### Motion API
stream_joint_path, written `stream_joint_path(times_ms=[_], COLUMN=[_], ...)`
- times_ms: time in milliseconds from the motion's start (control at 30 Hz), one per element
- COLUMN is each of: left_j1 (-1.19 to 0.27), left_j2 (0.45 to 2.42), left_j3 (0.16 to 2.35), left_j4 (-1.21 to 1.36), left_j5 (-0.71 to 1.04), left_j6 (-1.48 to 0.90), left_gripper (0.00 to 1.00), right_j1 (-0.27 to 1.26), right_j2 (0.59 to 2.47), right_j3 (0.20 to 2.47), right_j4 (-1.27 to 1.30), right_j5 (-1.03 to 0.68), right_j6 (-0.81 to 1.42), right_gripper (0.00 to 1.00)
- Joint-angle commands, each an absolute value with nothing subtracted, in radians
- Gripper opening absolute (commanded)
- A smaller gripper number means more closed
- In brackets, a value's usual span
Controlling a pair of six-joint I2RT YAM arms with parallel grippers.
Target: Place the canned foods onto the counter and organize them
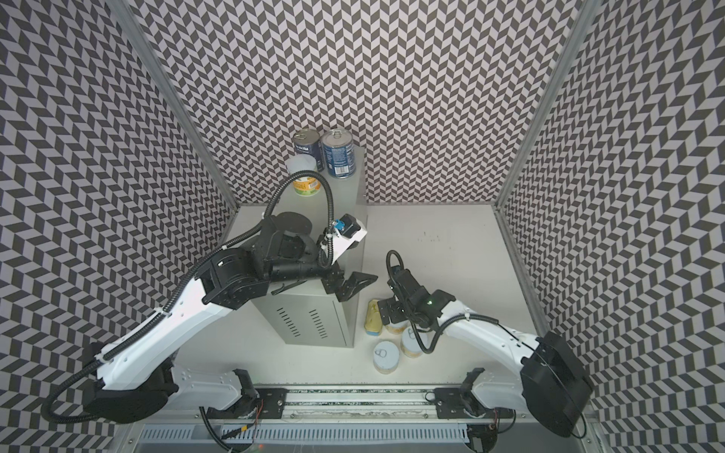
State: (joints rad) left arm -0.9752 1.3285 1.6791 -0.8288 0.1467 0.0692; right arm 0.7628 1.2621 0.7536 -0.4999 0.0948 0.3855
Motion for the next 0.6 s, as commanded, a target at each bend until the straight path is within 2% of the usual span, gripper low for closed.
stream_joint_path(times_ms=[0,200,400,567], left_j1=[-0.986,-0.988,-0.988,-0.987], left_j2=[1.32,1.317,1.316,1.308], left_j3=[1.717,1.707,1.7,1.685], left_j4=[-0.868,-0.855,-0.853,-0.842], left_j5=[0.126,0.127,0.116,0.107], left_j6=[0.069,0.072,0.074,0.08], left_gripper=[1.0,1.0,1.0,1.0], right_j1=[0.783,0.788,0.788,0.782], right_j2=[1.25,1.223,1.266,1.3], right_j3=[0.722,0.688,0.698,0.721], right_j4=[-0.5,-0.469,-0.446,-0.434], right_j5=[0.097,0.117,0.131,0.179], right_j6=[0.449,0.487,0.471,0.465], right_gripper=[1.0,0.96,0.8,0.75])
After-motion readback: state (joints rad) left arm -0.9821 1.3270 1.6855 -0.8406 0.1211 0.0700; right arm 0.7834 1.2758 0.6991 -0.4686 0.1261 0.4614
